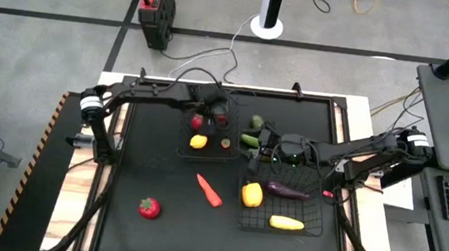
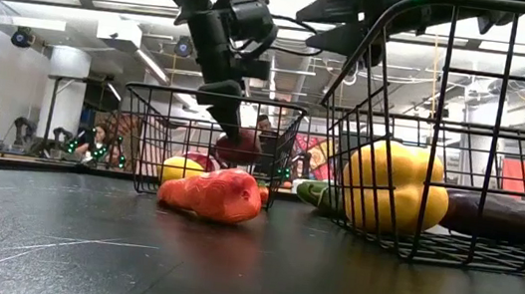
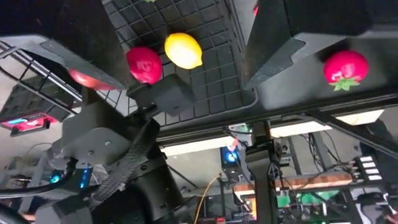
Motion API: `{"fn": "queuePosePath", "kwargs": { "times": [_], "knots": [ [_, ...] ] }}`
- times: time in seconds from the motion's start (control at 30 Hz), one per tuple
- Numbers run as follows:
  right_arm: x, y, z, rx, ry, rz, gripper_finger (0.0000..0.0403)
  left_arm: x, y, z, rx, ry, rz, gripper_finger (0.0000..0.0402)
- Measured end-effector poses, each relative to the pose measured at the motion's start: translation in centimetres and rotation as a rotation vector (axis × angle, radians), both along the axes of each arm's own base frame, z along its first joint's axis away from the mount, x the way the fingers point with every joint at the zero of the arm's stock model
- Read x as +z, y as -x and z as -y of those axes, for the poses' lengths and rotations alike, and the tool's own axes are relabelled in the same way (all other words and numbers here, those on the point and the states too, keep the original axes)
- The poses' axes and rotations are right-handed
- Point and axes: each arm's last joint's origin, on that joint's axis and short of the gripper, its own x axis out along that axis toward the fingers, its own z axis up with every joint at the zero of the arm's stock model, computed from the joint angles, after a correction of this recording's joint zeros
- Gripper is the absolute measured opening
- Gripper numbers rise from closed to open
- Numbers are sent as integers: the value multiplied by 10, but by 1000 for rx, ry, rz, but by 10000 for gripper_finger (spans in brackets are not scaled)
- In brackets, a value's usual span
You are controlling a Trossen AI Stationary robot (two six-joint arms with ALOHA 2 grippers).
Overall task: Sort produce into baskets
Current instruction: Put the apple into the top black wire basket
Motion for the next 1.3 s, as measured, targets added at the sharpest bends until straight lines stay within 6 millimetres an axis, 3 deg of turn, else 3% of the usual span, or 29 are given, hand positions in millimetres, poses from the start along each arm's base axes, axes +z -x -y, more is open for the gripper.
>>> {"fn": "queuePosePath", "kwargs": {
  "times": [0.3,0.77,1.07,1.3],
  "knots": [
    [0,0,-1,20,-19,8,299,1,-2,-2,4,-13,35,217],
    [0,0,-1,19,-27,10,299,-17,3,-4,-4,36,-5,219],
    [0,0,-1,21,-18,3,299,-37,-2,-8,52,-21,-82,274],
    [-1,0,-1,22,-17,-3,299,-37,-2,-8,63,-24,-80,301]
  ]
}}
